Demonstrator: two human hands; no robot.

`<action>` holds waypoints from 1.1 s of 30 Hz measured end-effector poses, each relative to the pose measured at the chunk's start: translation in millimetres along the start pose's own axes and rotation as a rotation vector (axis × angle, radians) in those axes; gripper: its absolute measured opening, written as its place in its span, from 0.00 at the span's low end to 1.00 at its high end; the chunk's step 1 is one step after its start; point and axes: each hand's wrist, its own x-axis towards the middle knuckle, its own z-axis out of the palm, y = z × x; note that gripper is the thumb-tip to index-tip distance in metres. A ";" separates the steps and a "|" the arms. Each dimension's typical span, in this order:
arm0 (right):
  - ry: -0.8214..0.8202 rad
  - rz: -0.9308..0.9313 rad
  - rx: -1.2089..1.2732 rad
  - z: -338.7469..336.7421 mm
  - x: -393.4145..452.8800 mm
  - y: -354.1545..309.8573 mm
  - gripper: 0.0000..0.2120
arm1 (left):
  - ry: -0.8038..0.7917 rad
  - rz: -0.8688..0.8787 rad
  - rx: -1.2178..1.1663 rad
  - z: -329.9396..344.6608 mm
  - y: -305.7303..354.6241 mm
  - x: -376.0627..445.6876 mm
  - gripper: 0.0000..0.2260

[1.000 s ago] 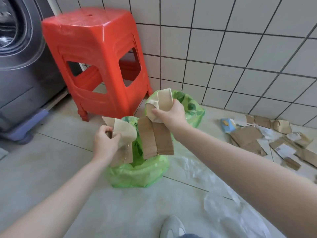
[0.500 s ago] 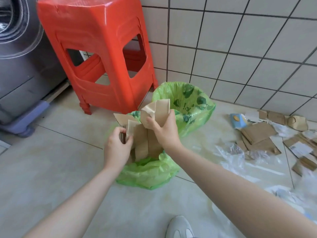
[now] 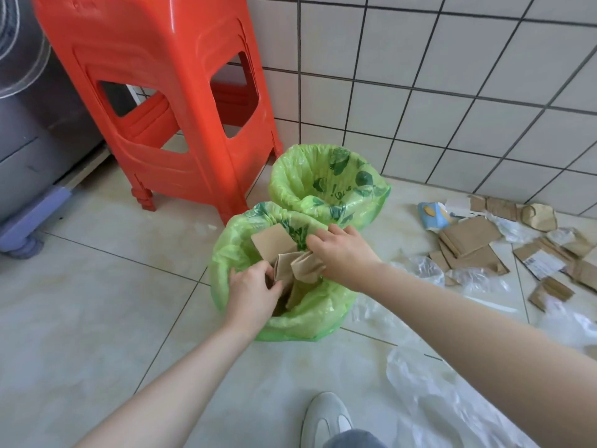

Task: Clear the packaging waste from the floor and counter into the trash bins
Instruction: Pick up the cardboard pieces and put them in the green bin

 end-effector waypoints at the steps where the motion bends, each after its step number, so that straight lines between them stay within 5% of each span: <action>1: -0.024 -0.015 -0.072 1.1 -2.1 2.1 0.20 | -0.025 -0.005 -0.003 2.0 4.2 -0.9 0.11; 8: -0.021 -0.030 -0.047 11.6 -7.4 1.0 0.26 | 0.065 0.158 0.313 -3.5 13.8 5.4 0.10; 12: -0.058 -0.078 -0.029 10.6 -10.0 0.4 0.34 | -0.192 0.146 0.598 -6.8 7.0 11.6 0.07; 14: -0.080 -0.081 -0.008 4.6 -10.4 -0.3 0.30 | -0.308 0.184 0.648 -5.2 5.7 13.9 0.09; 19: -0.107 -0.090 0.057 -10.8 -18.0 10.1 0.17 | -0.313 0.161 0.607 -15.6 19.6 15.3 0.04; 24: -0.160 -0.045 0.167 -37.6 -49.7 35.8 0.16 | -0.208 0.216 0.497 -32.1 54.3 10.8 0.10; 33: -0.301 0.138 0.224 -49.8 -169.3 104.8 0.15 | -0.333 0.437 0.259 20.3 135.9 -24.5 0.12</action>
